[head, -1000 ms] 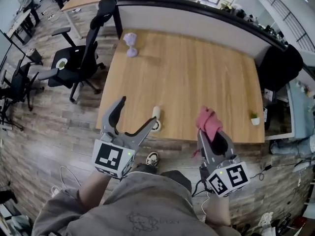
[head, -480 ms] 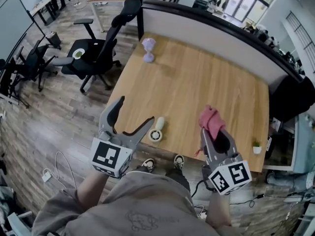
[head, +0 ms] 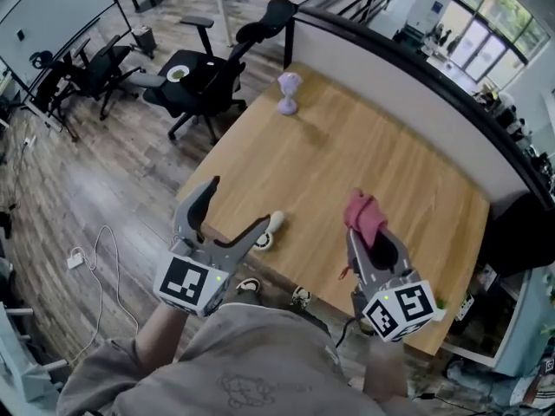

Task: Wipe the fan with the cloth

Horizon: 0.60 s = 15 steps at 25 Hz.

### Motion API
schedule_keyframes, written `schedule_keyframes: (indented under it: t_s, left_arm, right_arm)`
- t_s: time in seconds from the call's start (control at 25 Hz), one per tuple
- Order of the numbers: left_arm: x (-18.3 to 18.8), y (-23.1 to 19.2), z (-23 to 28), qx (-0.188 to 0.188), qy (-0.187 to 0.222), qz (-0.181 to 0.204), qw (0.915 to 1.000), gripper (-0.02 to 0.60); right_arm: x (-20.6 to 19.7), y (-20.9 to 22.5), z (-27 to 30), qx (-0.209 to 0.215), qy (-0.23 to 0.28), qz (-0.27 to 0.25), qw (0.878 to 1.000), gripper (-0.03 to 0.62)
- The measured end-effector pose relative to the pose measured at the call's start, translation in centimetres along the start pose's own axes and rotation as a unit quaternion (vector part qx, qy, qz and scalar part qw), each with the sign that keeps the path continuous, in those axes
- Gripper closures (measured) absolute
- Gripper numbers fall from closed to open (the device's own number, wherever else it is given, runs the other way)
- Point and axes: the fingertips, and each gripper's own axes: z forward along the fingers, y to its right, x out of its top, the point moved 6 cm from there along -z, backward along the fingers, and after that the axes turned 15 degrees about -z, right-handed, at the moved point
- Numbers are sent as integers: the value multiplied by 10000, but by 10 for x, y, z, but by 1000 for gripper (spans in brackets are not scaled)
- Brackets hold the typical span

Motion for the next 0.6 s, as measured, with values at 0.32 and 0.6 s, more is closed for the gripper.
schedule_keyframes:
  t_s: [0.32,0.6]
  left_arm:
    - [-11,24,-17,611,-37,-129,9980,166]
    - [-26,32,-32,740,-109,-8,9972,166]
  right_arm:
    - [-6,17,7,718,113,-54,9973,480]
    - [-9,14,15,1096,102,-103,9939,480]
